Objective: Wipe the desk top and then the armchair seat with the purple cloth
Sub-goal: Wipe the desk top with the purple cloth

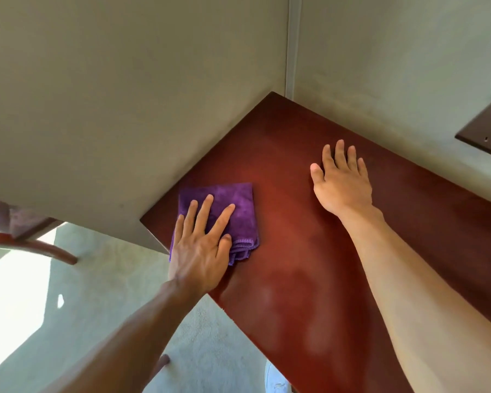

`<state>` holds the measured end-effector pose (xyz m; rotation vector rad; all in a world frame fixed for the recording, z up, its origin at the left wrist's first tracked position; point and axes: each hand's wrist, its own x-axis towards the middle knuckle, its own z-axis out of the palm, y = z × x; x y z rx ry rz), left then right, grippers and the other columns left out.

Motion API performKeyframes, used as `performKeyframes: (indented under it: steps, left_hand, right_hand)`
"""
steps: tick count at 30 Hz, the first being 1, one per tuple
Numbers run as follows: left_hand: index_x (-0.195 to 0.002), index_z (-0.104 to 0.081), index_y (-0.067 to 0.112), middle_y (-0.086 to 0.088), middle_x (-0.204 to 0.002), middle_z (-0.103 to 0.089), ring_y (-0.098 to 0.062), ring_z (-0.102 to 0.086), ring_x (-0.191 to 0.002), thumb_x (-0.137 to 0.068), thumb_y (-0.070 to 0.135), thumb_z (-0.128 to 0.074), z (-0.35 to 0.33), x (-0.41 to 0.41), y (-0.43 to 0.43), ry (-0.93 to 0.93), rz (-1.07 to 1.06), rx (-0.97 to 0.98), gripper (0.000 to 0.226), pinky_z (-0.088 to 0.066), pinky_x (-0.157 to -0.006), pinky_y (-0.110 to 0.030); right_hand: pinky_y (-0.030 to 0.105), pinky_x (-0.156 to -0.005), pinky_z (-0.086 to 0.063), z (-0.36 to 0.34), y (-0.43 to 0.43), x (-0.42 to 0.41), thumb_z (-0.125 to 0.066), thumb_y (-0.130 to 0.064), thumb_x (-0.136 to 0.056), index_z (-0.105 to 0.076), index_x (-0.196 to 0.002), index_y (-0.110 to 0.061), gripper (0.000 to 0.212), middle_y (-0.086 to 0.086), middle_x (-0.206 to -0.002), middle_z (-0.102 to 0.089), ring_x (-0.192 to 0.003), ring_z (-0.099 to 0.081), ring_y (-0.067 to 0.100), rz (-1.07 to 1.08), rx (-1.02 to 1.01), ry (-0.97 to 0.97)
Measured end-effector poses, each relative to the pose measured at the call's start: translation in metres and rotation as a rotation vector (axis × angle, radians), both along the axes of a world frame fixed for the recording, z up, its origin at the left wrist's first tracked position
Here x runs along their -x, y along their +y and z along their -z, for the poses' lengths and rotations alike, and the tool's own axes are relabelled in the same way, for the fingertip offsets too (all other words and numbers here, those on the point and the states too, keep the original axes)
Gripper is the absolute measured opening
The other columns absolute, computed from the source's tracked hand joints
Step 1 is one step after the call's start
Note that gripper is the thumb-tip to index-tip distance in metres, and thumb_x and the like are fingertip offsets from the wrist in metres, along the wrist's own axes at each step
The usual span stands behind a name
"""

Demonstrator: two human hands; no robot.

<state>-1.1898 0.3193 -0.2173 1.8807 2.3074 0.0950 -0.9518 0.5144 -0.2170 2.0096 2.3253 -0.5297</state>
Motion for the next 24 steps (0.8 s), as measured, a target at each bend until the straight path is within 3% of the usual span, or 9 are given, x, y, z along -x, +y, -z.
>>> performKeyframes:
  steps: [14,24]
  left_hand:
    - [-0.158,-0.024,0.047,0.0,-0.171,-0.013,-0.03,-0.006,-0.158,-0.098,0.04,-0.032,0.003,-0.115,-0.05,-0.017,0.01,-0.049,0.061,-0.008,-0.126,-0.052]
    - [-0.159,-0.021,0.046,-0.002,-0.172,-0.011,-0.032,-0.006,-0.158,-0.098,0.04,-0.038,0.007,-0.25,-0.073,-0.028,0.256,-0.024,0.063,-0.012,-0.124,-0.056]
  right_hand:
    - [0.046,-0.128,-0.002,-0.002,-0.007,-0.019,-0.015,-0.053,-0.105,-0.019,-0.162,-0.017,0.068,0.011,-0.172,-0.004,-0.158,-0.001,0.031,-0.112,-0.049,0.068]
    - [0.046,-0.128,-0.009,-0.027,-0.053,-0.152,-0.027,-0.049,-0.107,-0.041,-0.154,-0.02,0.057,0.009,-0.169,-0.022,-0.157,-0.014,0.032,-0.129,-0.174,0.18]
